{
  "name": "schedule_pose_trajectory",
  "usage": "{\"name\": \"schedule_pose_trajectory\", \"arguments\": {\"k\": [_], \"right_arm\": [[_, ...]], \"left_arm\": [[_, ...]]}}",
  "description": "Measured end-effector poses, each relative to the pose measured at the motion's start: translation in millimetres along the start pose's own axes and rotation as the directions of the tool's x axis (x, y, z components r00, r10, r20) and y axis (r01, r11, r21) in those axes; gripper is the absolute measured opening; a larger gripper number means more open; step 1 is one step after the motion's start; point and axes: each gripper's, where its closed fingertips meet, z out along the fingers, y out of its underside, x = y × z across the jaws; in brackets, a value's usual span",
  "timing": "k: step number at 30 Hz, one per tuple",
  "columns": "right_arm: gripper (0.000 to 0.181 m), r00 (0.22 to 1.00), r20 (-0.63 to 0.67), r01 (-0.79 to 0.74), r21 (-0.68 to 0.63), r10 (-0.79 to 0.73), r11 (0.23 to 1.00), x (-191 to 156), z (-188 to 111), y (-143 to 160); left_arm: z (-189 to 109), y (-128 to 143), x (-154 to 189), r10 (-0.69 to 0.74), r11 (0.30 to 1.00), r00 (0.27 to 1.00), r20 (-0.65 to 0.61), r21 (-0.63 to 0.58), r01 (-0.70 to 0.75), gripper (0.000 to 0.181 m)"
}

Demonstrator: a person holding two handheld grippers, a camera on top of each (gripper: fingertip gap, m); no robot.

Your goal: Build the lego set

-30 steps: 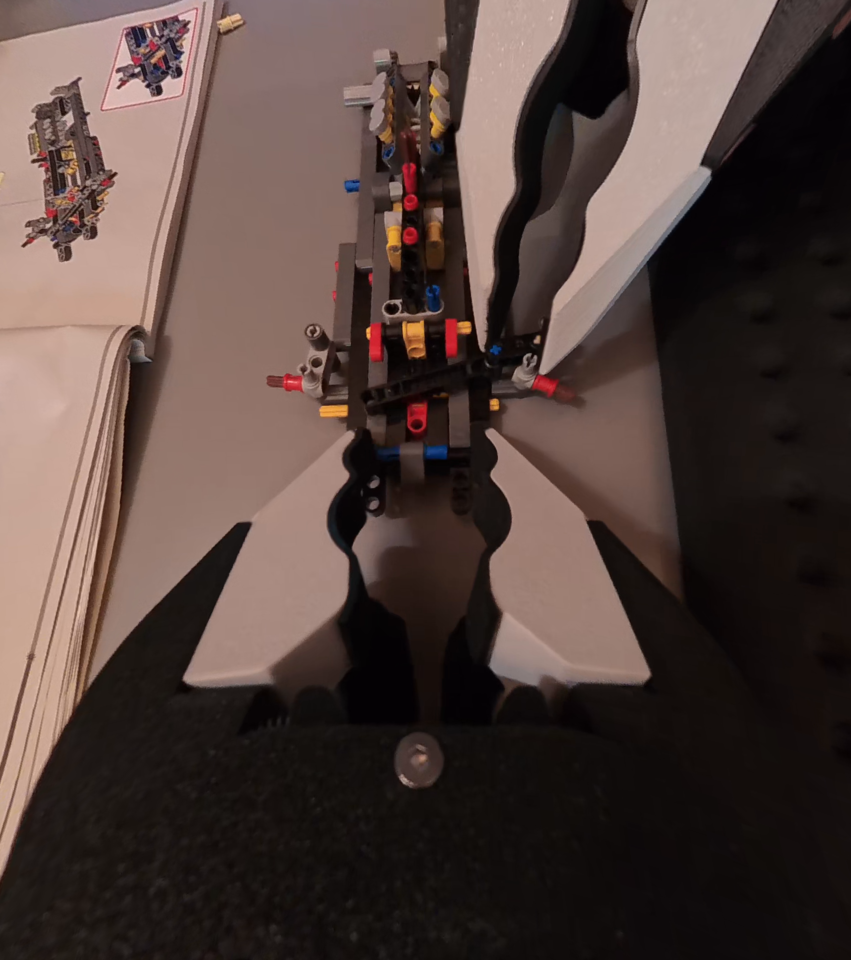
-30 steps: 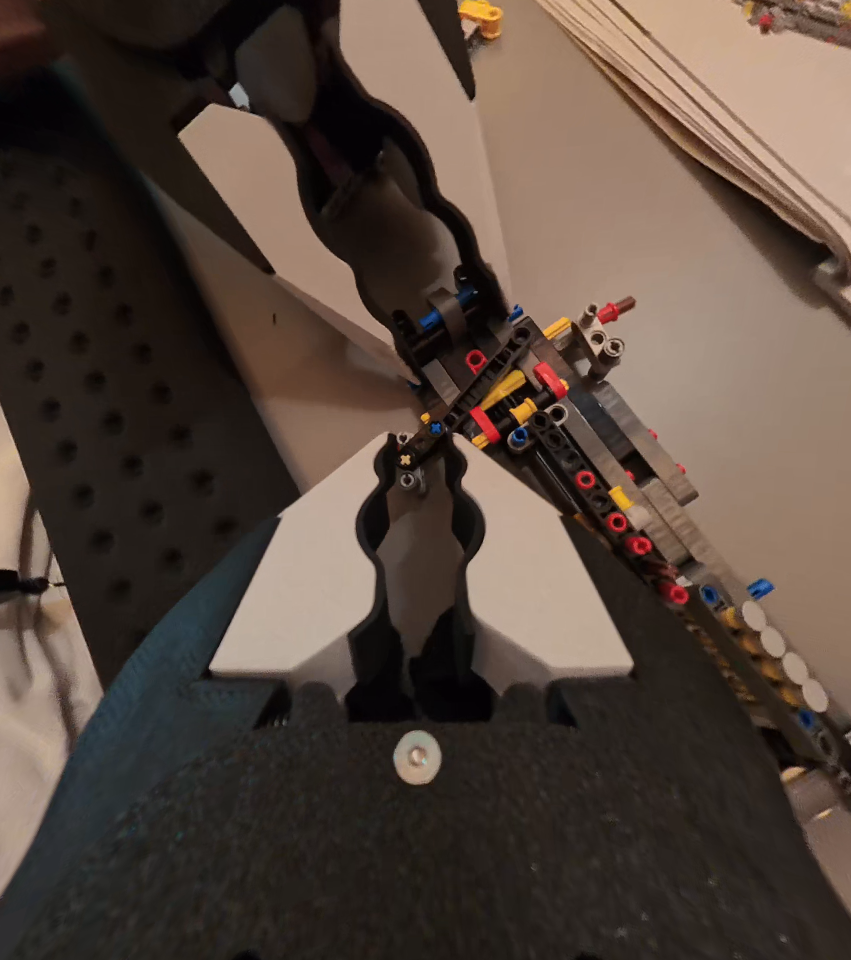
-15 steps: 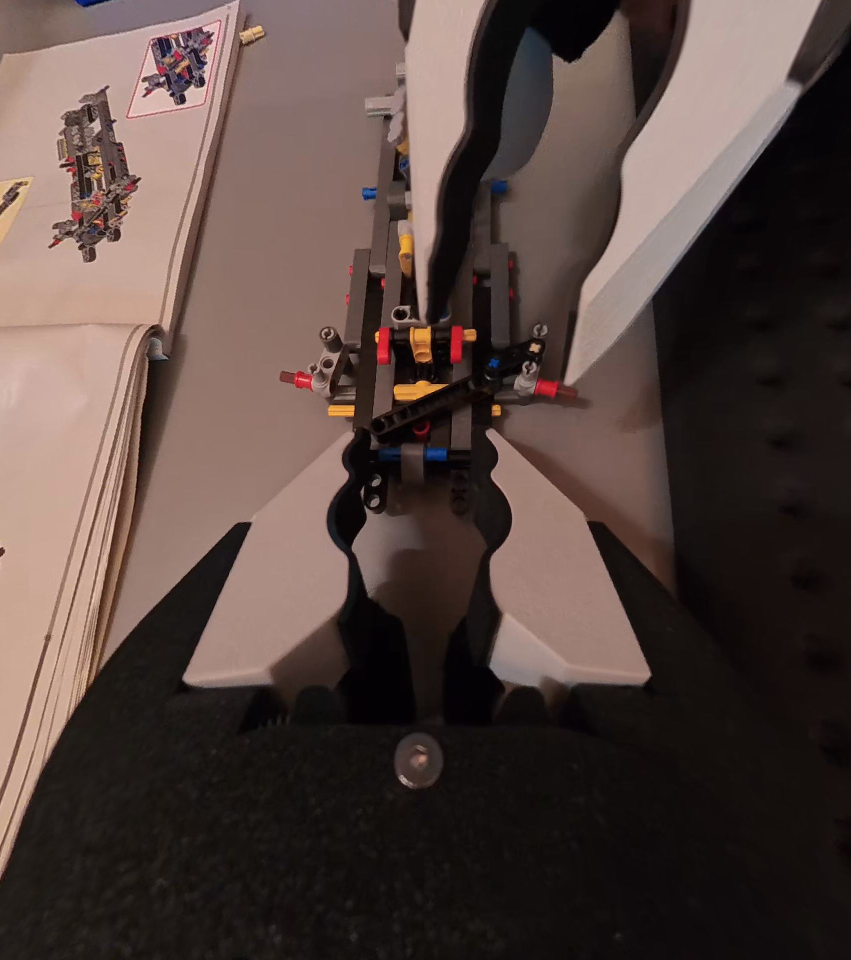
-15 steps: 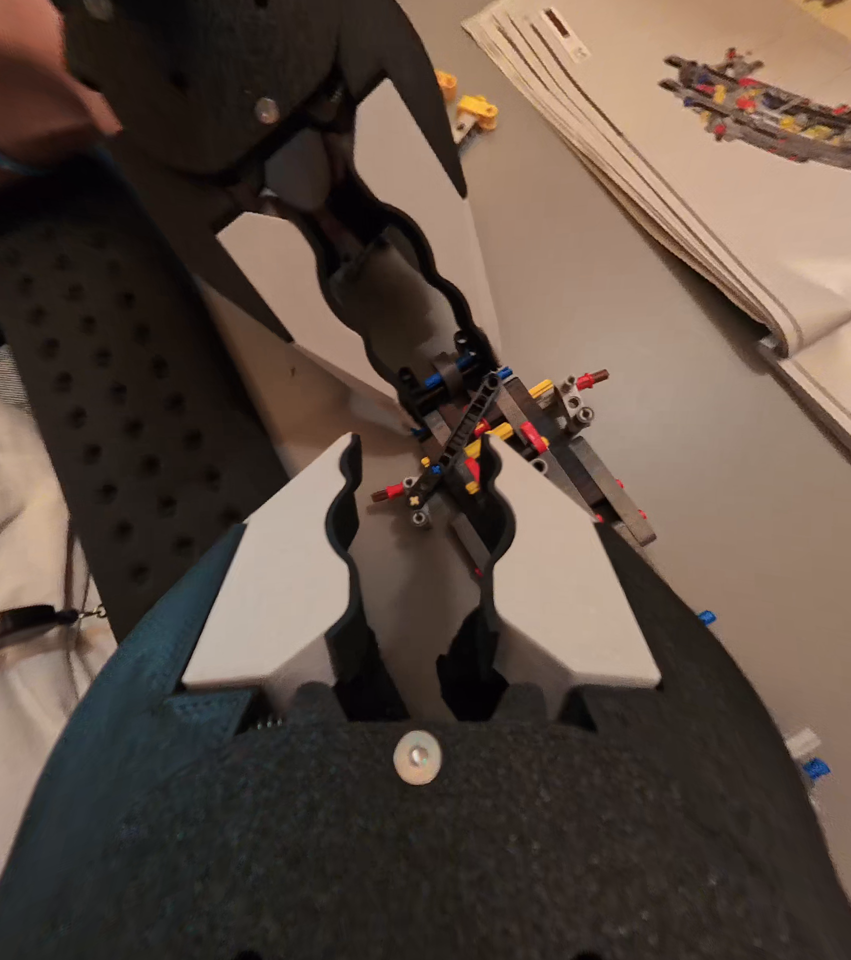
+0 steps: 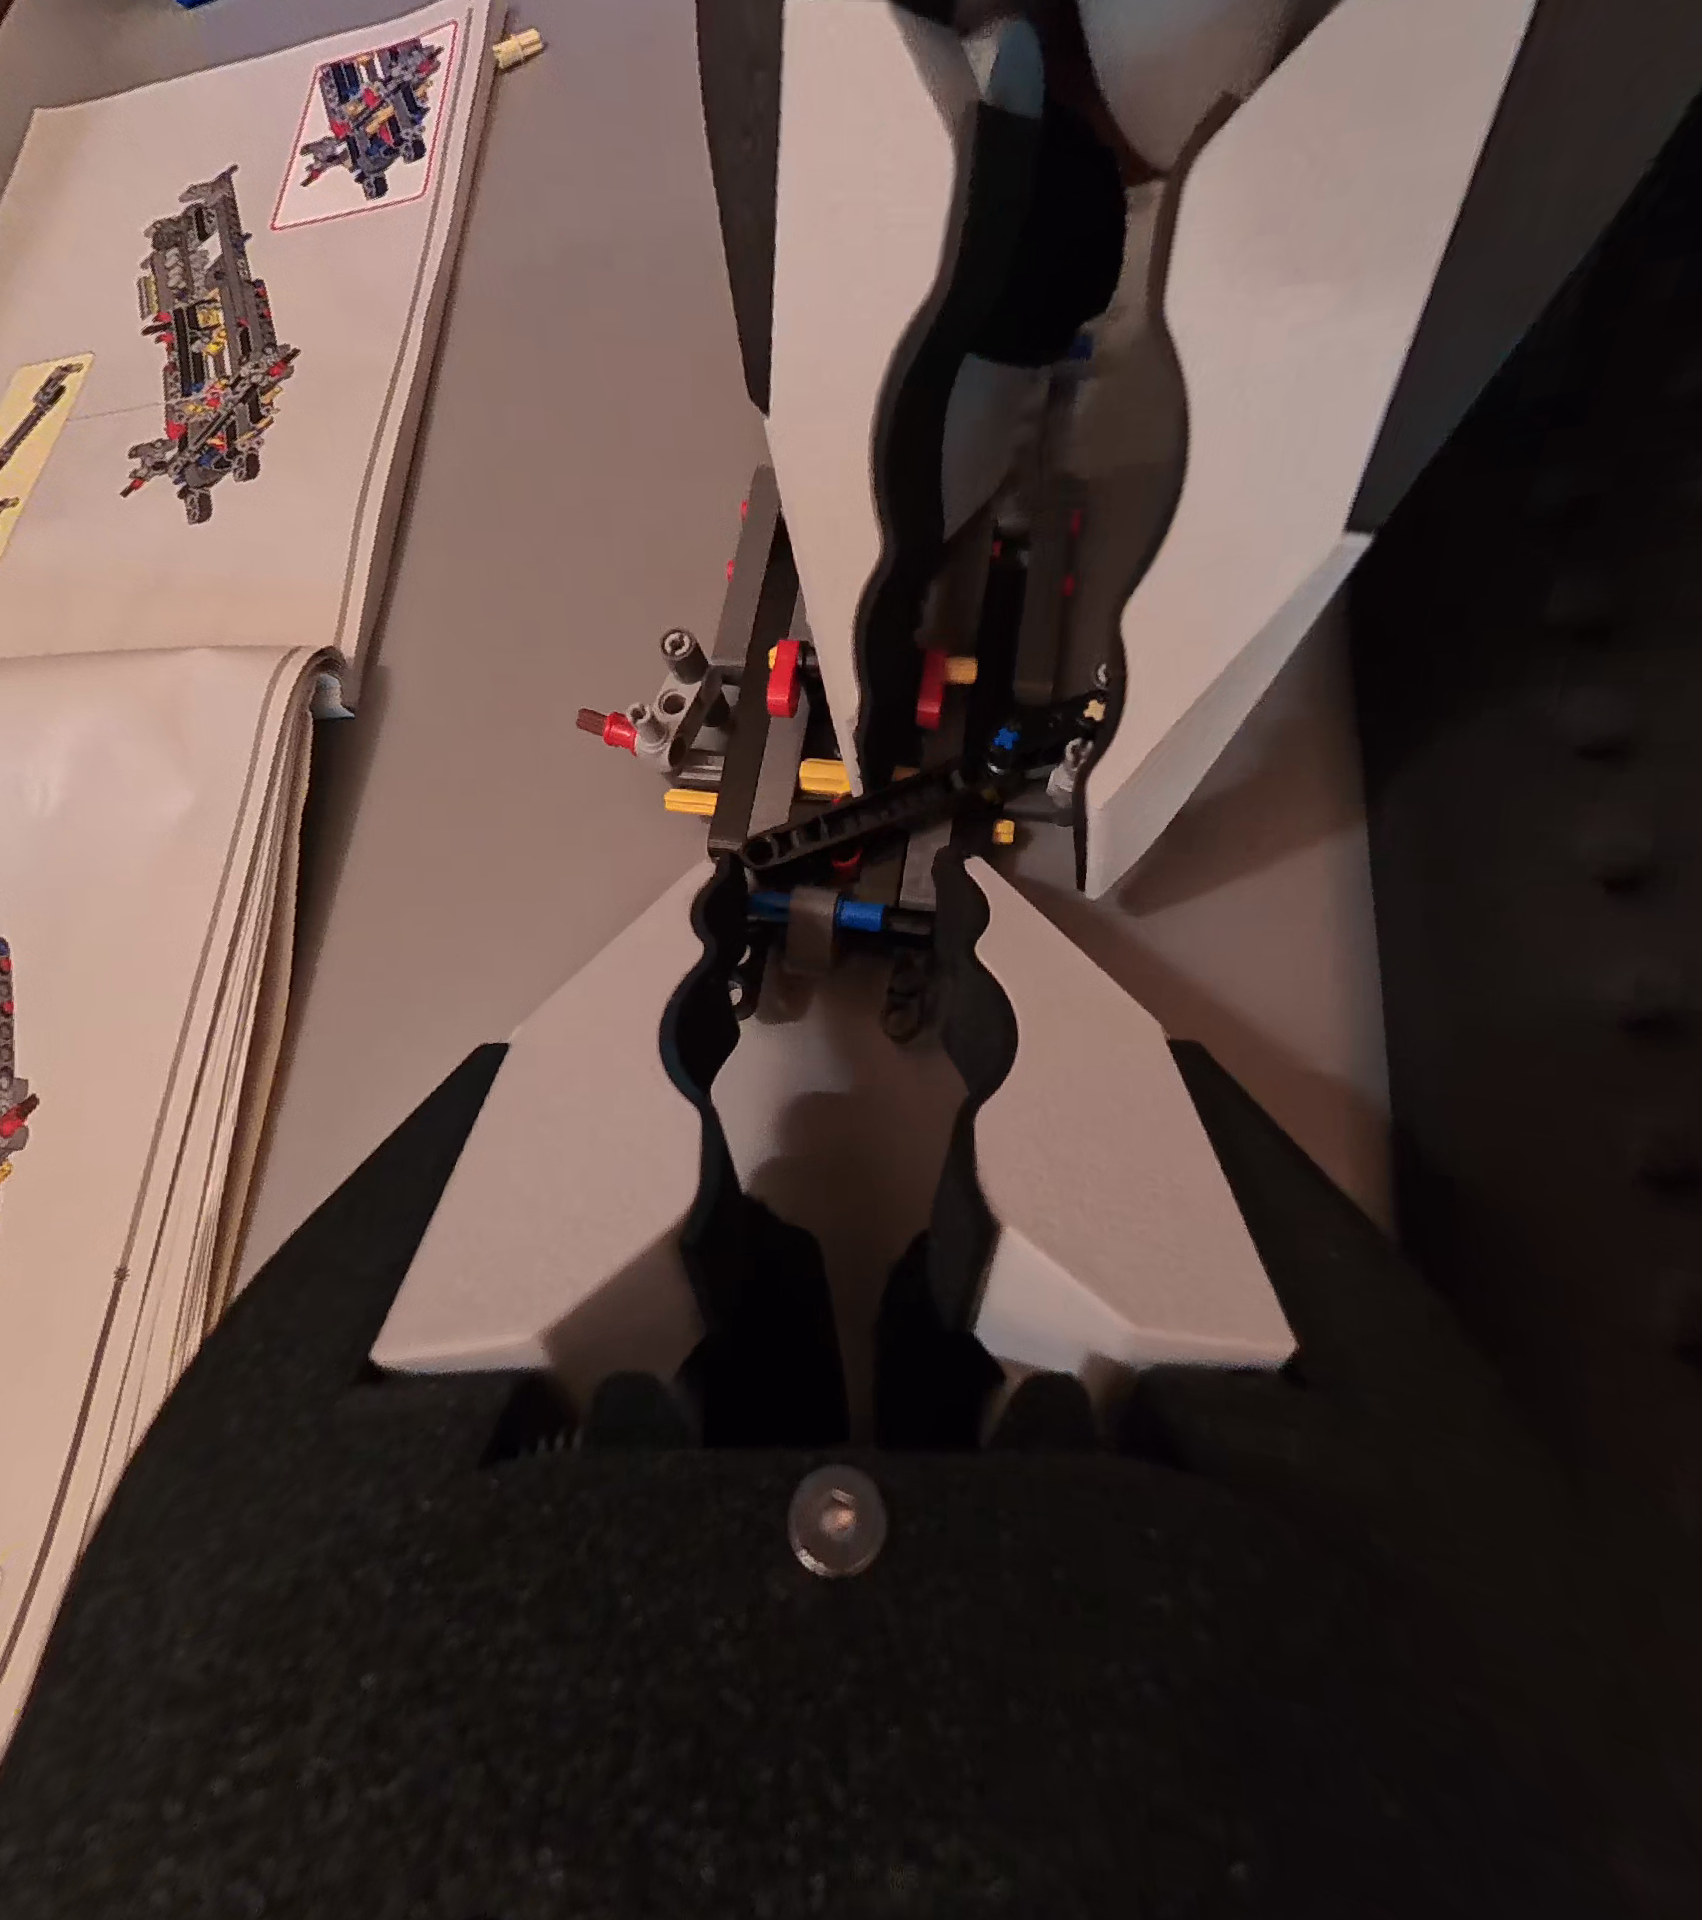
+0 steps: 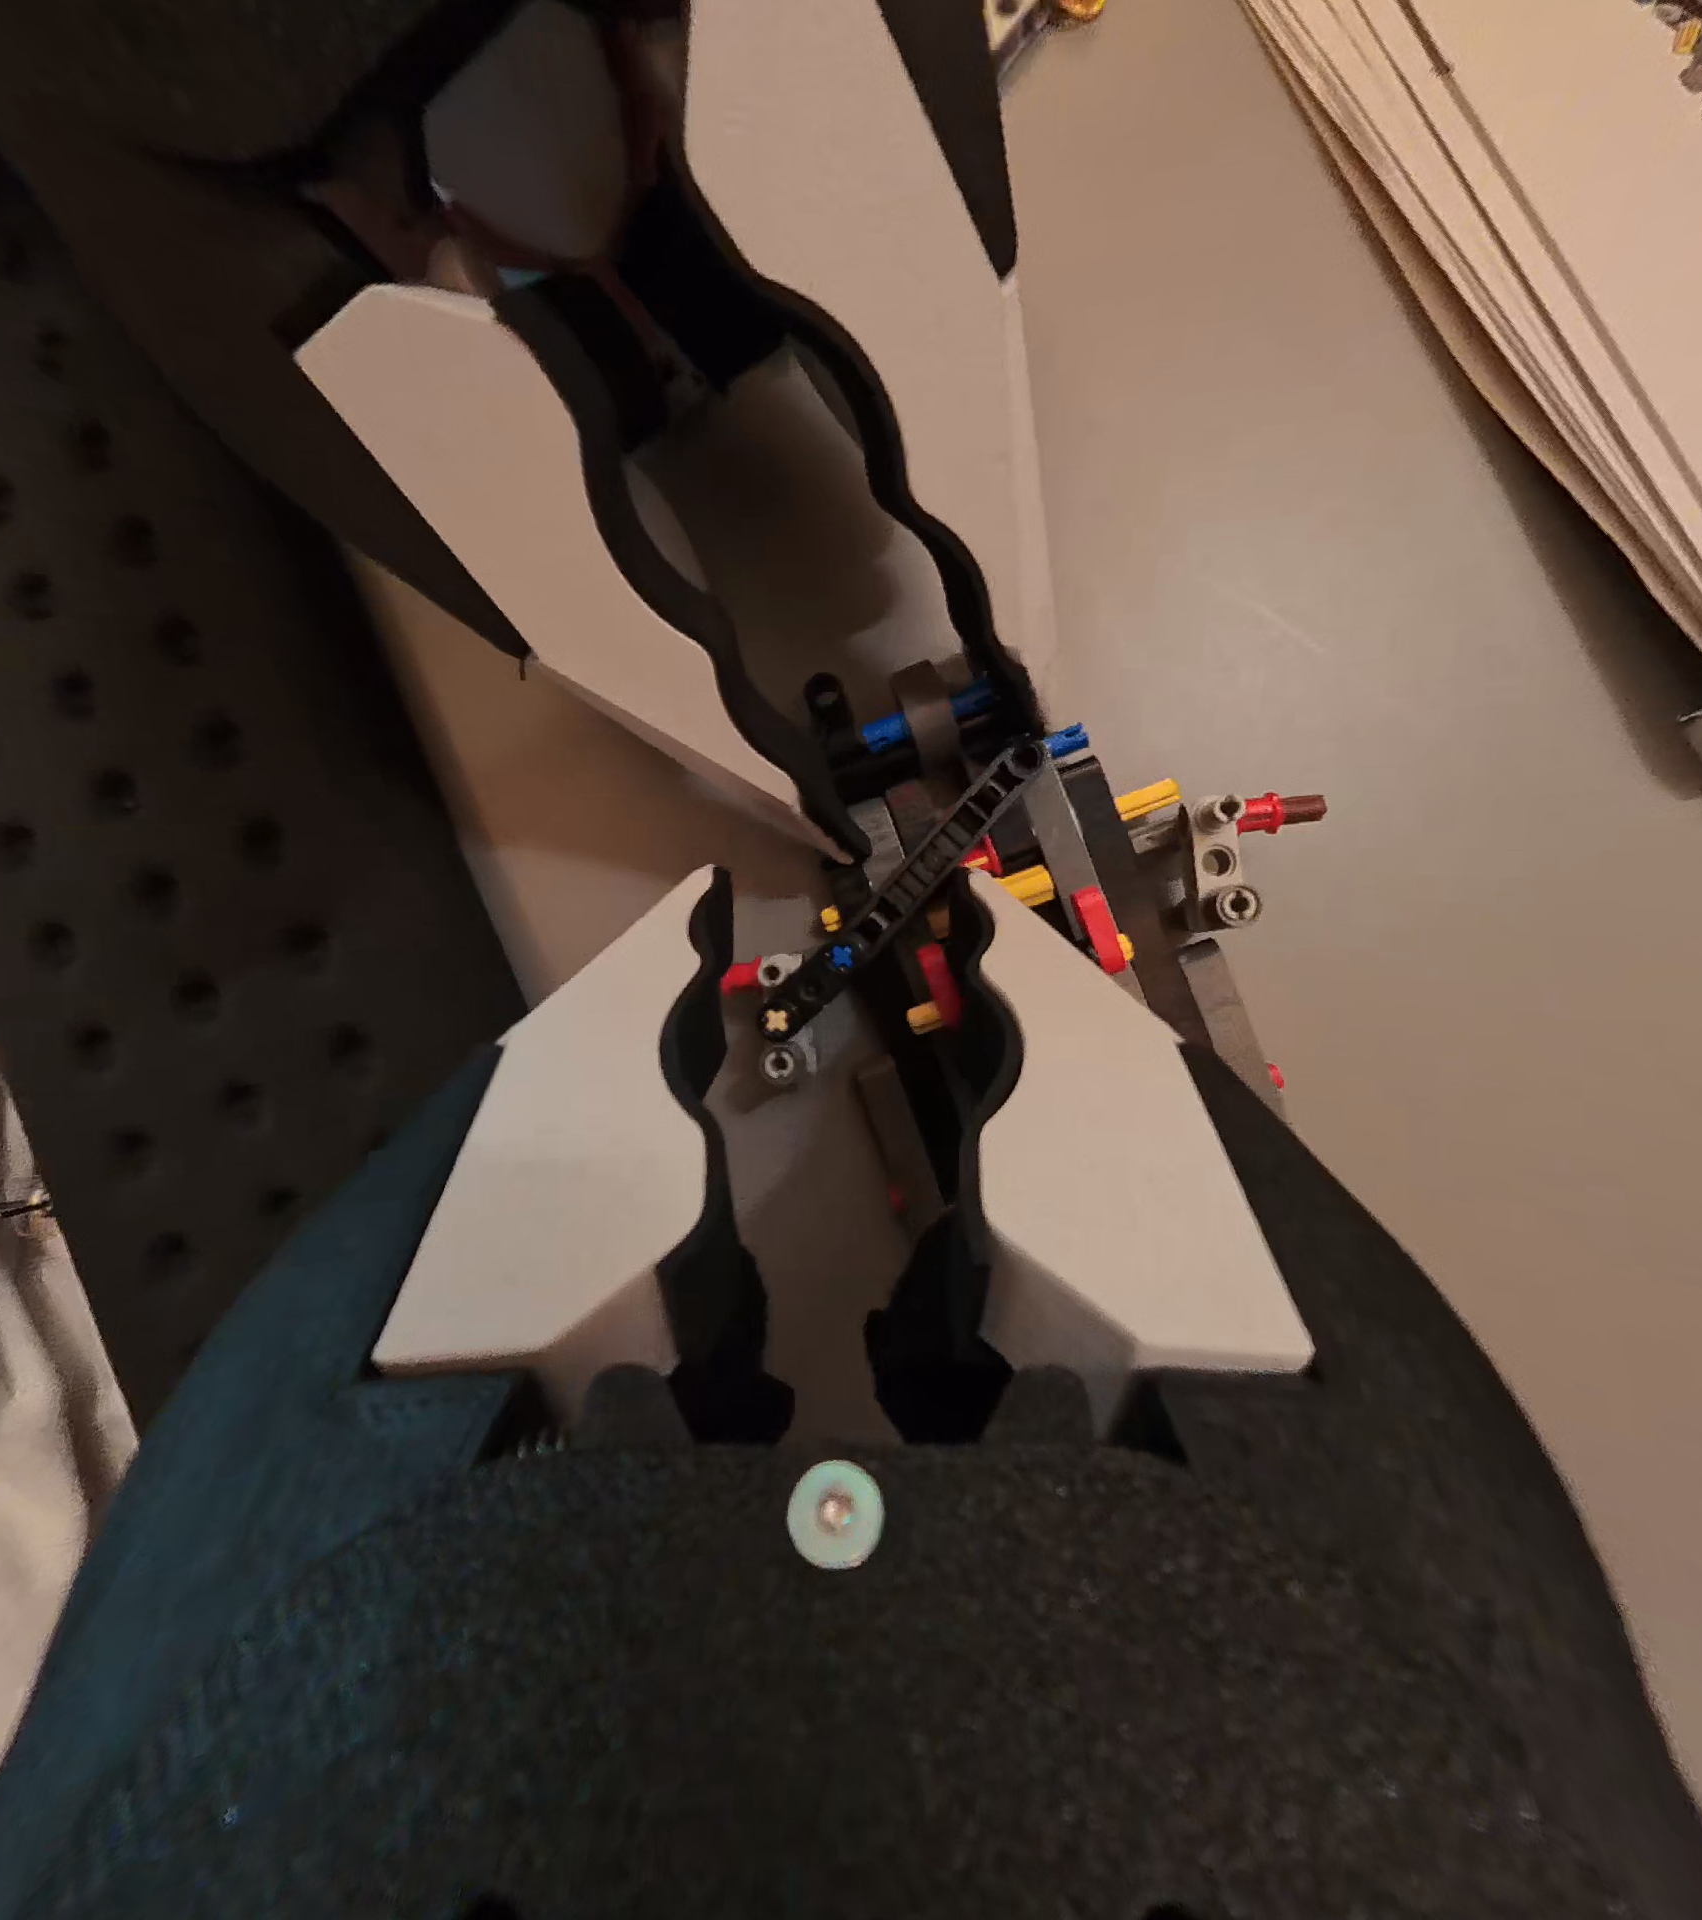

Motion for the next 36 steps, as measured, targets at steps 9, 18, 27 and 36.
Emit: {"name": "schedule_pose_trajectory", "arguments": {"k": [9,18,27,36], "right_arm": [[0.038,1.0,0.01,0.003,0.0,-0.003,1.0,0,-5,-1],[0.033,0.974,-0.118,-0.187,0.076,0.195,0.979,-12,-28,10],[0.021,0.956,-0.096,-0.265,0.129,0.278,0.956,-8,-10,13],[0.013,0.995,0.0,-0.1,0.11,0.101,0.989,-17,-9,11]], "left_arm": [[0,0,1,-0.015,1.0,1.0,-0.004,0.001,0.015,0.035],[0,0,1,-0.011,1.0,1.0,-0.004,-0.003,0.011,0.035],[0,0,0,-0.01,1.0,1.0,0.007,-0.006,0.01,0.035],[-1,-1,0,-0.008,1.0,1.0,0.002,-0.002,0.008,0.031]]}}
